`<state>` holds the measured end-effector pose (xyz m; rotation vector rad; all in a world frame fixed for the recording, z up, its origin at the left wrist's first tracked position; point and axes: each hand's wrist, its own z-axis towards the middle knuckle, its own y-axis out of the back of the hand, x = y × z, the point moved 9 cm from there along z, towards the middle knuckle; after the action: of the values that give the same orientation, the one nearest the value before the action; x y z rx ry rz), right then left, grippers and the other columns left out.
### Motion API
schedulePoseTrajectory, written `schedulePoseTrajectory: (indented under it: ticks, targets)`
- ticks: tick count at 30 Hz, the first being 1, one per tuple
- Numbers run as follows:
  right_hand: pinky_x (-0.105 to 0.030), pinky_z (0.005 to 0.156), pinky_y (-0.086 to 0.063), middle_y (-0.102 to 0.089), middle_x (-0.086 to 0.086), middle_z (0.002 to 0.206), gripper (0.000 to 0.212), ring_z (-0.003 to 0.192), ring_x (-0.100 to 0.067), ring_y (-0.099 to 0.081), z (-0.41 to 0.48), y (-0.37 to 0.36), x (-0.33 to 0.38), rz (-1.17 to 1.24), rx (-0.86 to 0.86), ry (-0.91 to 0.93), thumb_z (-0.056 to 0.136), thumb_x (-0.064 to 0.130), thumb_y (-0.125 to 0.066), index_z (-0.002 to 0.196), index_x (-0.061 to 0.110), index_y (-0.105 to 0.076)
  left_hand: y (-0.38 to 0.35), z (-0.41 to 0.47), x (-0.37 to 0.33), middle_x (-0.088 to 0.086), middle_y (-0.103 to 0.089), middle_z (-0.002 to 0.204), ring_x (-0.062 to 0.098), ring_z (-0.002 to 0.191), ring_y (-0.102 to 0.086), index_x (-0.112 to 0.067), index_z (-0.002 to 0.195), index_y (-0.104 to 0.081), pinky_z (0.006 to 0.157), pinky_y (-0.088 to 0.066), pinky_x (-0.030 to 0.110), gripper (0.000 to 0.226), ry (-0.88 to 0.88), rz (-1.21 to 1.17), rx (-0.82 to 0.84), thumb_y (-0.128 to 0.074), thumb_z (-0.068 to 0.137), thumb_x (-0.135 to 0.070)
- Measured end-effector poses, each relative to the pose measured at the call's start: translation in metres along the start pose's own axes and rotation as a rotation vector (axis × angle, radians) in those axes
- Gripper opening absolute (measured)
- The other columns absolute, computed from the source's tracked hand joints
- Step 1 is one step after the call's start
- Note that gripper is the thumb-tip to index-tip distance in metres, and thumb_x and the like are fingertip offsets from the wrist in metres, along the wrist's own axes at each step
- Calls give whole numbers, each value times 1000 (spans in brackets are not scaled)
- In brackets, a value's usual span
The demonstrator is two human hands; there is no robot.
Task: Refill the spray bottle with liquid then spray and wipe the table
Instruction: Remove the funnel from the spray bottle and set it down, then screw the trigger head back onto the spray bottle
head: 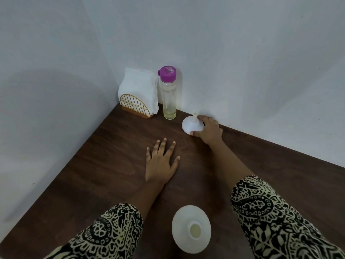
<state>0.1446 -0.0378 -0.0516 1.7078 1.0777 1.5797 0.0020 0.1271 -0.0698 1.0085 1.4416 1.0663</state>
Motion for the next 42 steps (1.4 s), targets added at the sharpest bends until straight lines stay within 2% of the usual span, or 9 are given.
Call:
schedulePoseTrajectory:
  ticks: [9, 13, 17, 21, 26, 30, 35, 39, 42]
  targets:
    - [-49, 104, -34, -38, -8, 146, 93, 132, -32, -33, -10, 15, 0, 107, 78, -3, 71, 27, -81, 146, 24, -27, 2, -1, 4, -1, -27, 157, 19, 146, -14, -33, 147, -32, 117, -4, 48, 66, -21, -134, -18, -28, 87, -61]
    - [-36, 95, -41, -56, -7, 126, 64, 117, -24, -50, -70, 55, -7, 199, -70, 27, 75, 21, -78, 132, 16, -47, 20, -17, 29, 1, -40, 150, 17, 139, -33, -26, 143, -42, 117, -22, 40, 55, 128, -770, -73, -61, 91, -29]
    - [-27, 86, -48, -65, 1, 98, 37, 90, -14, -61, -152, 84, -51, 365, -5, -81, 76, 16, -77, 109, 16, -62, 20, -95, 53, 4, -60, 127, 18, 122, -54, -17, 129, -55, 100, -44, 31, 37, 379, -1323, -193, -57, 93, -8]
    - [-19, 75, -48, -70, 0, 87, 22, 83, -11, -63, -229, 81, -79, 276, 142, -82, 75, 14, -77, 92, 20, -65, -3, -171, 51, 10, -64, 116, 28, 119, -57, -13, 118, -60, 85, -50, 28, 27, 480, -1383, -167, -53, 94, -2]
    - [-19, 61, -49, -68, 2, 74, 14, 64, -10, -62, -306, 96, -121, 350, 84, -163, 78, 11, -73, 88, 18, -66, 40, -265, 15, 4, -68, 90, 16, 83, -63, -20, 92, -68, 71, -53, 28, 12, 454, -1306, -437, -56, 96, -18]
    - [-26, 54, -53, -68, -4, 71, 3, 55, -15, -61, -352, 116, -174, 452, -117, -371, 83, 12, -67, 83, 14, -66, 11, -324, -49, 7, -64, 64, 16, 55, -57, -9, 75, -69, 54, -49, 29, 27, 553, -1350, -53, -57, 95, -23]
    - [-30, 55, -56, -67, -9, 76, 17, 58, -17, -63, -376, 103, -220, 609, -145, -634, 91, 17, -58, 97, 3, -65, -48, -360, -142, 6, -73, 83, 14, 61, -64, -9, 96, -70, 53, -49, 23, 33, 692, -1216, 716, -52, 95, -36]
    - [-32, 59, -59, -68, -11, 74, 43, 58, -22, -69, -363, 88, -217, 651, -82, -691, 81, 45, -68, 97, 6, -61, -65, -366, -177, -5, -70, 76, 6, 49, -57, -17, 93, -68, 41, -34, 14, 46, 702, -1120, 943, -52, 86, -59]
    - [-30, 55, -57, -67, -11, 69, 48, 55, -21, -68, -350, 89, -209, 591, -67, -688, 77, 52, -70, 92, 8, -56, -65, -364, -197, -6, -69, 73, 4, 49, -56, -19, 87, -66, 40, -33, 12, 38, 722, -1147, 972, -60, 83, -56]
